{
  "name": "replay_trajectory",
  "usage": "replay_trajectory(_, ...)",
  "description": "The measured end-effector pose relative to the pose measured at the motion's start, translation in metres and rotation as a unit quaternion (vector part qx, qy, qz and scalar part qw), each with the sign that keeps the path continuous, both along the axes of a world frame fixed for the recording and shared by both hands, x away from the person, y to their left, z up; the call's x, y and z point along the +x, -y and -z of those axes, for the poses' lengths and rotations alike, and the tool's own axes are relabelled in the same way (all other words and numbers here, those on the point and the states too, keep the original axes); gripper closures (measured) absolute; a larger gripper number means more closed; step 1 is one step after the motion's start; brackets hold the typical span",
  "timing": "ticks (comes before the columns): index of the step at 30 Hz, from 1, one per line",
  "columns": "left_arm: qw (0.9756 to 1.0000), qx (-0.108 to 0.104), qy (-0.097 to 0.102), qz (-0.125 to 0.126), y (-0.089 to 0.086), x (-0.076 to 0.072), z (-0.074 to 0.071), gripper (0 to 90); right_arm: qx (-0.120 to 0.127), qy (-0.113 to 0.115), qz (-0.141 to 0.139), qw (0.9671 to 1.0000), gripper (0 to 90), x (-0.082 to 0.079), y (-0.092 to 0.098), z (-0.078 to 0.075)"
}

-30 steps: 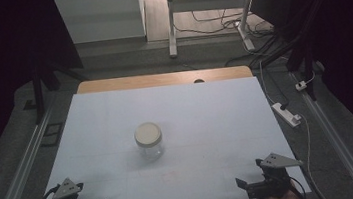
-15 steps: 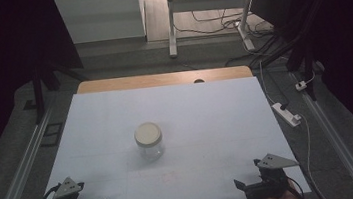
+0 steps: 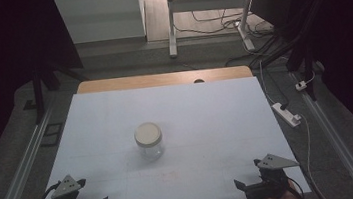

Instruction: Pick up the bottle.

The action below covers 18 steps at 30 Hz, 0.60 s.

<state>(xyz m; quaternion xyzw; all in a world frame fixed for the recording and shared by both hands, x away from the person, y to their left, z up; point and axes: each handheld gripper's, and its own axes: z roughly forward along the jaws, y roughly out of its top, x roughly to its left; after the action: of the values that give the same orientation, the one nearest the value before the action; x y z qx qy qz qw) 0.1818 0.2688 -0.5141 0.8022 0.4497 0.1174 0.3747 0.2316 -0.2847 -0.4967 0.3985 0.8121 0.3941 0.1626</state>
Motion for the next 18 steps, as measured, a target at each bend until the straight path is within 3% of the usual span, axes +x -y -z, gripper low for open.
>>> replay_trajectory(13, 0.9999, -0.002, -0.002, 0.013, 0.008, 0.010, -0.002, 0.0, -0.004, -0.001, -0.002, 1.0000, 0.0, 0.000, -0.001, 0.000)
replay_trajectory(18, 0.9991, -0.016, -0.010, 0.038, 0.011, 0.018, 0.001, 0.0, -0.004, -0.002, -0.003, 1.0000, 0.0, 0.000, -0.001, 0.000)
